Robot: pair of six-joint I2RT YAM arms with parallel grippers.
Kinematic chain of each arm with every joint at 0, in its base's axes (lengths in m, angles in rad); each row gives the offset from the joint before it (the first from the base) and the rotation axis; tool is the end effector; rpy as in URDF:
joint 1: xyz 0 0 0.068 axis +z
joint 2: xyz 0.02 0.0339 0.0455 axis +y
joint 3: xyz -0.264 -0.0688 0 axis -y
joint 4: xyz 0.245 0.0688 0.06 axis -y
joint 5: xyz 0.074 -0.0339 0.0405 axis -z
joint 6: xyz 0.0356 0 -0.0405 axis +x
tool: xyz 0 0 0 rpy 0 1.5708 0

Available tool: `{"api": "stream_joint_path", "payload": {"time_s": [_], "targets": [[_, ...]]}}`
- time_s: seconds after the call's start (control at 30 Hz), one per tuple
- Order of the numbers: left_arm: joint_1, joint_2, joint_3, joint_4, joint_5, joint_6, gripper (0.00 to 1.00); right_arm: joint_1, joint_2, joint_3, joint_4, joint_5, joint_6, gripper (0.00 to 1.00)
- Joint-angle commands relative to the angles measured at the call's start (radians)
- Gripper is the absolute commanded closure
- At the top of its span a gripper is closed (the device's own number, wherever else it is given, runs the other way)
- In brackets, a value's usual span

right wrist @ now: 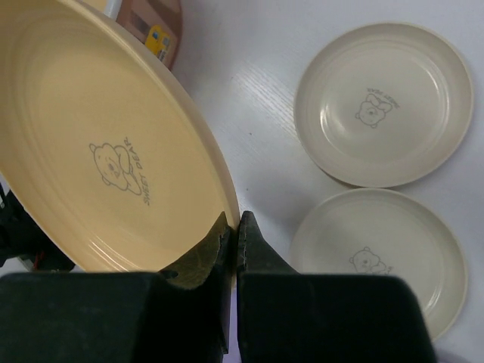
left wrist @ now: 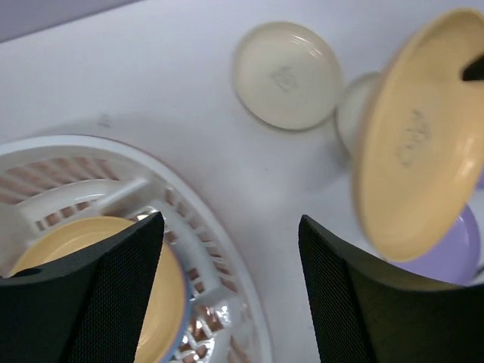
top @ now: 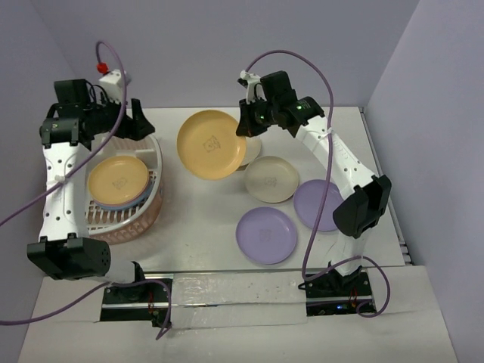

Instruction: Place the plates into the plastic bin on the countertop

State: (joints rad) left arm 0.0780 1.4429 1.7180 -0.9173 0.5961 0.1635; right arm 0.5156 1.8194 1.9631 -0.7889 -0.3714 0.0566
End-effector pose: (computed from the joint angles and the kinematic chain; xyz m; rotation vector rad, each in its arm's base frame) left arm 0.2893 0.0026 0.4377 0.4139 2.0913 -0.5155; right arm 0.3455 0.2107 0.3994 -0.7178 2.1446 0.7229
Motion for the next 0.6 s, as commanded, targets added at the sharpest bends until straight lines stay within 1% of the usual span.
{"api": "stream_joint_path", "payload": {"time_s": [0.0, 0.2, 0.33, 0.47, 0.5, 0.57], "targets": [[-0.051, -0.001, -0.074, 0.037, 0.002, -0.038, 0.23, 0.044, 0.016, 0.051, -0.003, 0.032, -0.008, 1.00], [-0.158, -0.027, -0.126, 0.074, -0.029, -0.044, 0.25, 0.080, 0.031, 0.054, -0.006, 0.022, 0.003, 1.00], [-0.181, -0.021, -0.144, 0.081, -0.033, -0.048, 0.28, 0.086, 0.036, 0.067, -0.006, 0.017, 0.006, 1.00], [-0.206, -0.013, -0.167, 0.098, -0.057, -0.057, 0.33, 0.086, 0.037, 0.072, -0.006, 0.009, 0.012, 1.00], [-0.211, -0.011, -0.170, 0.100, -0.067, -0.058, 0.37, 0.088, 0.035, 0.072, -0.006, 0.005, 0.015, 1.00], [-0.213, -0.009, -0.178, 0.109, -0.096, -0.062, 0.48, 0.089, 0.031, 0.071, -0.004, -0.001, 0.018, 1.00]]}}
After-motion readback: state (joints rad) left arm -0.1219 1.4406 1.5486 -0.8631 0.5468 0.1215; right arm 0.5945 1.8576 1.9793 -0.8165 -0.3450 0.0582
